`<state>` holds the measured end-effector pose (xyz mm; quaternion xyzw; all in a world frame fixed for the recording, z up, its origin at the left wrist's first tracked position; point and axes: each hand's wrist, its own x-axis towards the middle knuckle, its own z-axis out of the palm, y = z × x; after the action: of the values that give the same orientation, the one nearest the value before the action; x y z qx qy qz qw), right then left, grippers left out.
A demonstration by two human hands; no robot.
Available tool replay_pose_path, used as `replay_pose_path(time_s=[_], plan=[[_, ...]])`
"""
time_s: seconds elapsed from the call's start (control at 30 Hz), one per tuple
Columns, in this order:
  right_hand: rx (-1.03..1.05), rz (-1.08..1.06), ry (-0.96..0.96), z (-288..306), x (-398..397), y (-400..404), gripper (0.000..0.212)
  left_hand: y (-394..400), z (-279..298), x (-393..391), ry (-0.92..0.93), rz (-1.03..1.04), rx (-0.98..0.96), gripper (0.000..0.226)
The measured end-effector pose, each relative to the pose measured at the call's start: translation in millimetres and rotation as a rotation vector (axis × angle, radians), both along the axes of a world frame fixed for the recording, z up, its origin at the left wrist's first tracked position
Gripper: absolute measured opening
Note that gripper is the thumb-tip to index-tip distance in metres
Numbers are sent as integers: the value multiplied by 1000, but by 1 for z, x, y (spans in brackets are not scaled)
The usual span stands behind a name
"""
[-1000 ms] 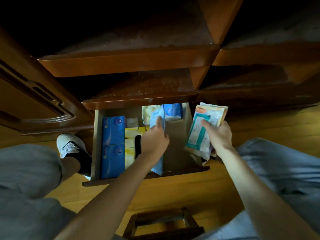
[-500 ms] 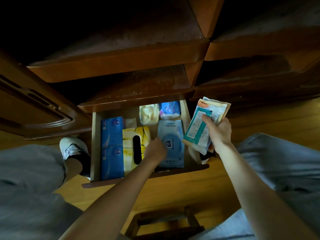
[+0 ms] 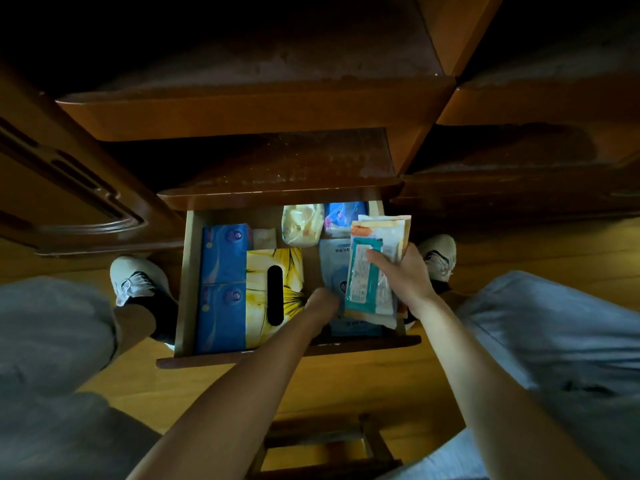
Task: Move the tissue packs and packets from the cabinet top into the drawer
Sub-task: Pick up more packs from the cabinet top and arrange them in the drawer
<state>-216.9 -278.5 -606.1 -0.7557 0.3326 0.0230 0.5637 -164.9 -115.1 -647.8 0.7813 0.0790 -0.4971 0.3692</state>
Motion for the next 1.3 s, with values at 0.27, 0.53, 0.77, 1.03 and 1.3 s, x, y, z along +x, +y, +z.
replay_pose_path(time_s=[0.27, 0.53, 0.77, 1.03, 1.3], plan=[[-171, 209, 223, -16, 14, 24, 62, 13, 6, 15, 284, 559, -419, 58], [-16, 179, 408, -48, 18, 49, 74, 17, -1, 15, 377, 566, -368, 54], [-248, 135, 399, -46, 22, 54, 71, 14, -4, 4, 360, 544, -360, 45], [-698, 376, 463, -37, 19, 66, 85, 4, 2, -7, 367, 578, -346, 52], [-779, 779, 440, -52, 57, 37, 80, 3, 3, -5, 296, 555, -320, 26]])
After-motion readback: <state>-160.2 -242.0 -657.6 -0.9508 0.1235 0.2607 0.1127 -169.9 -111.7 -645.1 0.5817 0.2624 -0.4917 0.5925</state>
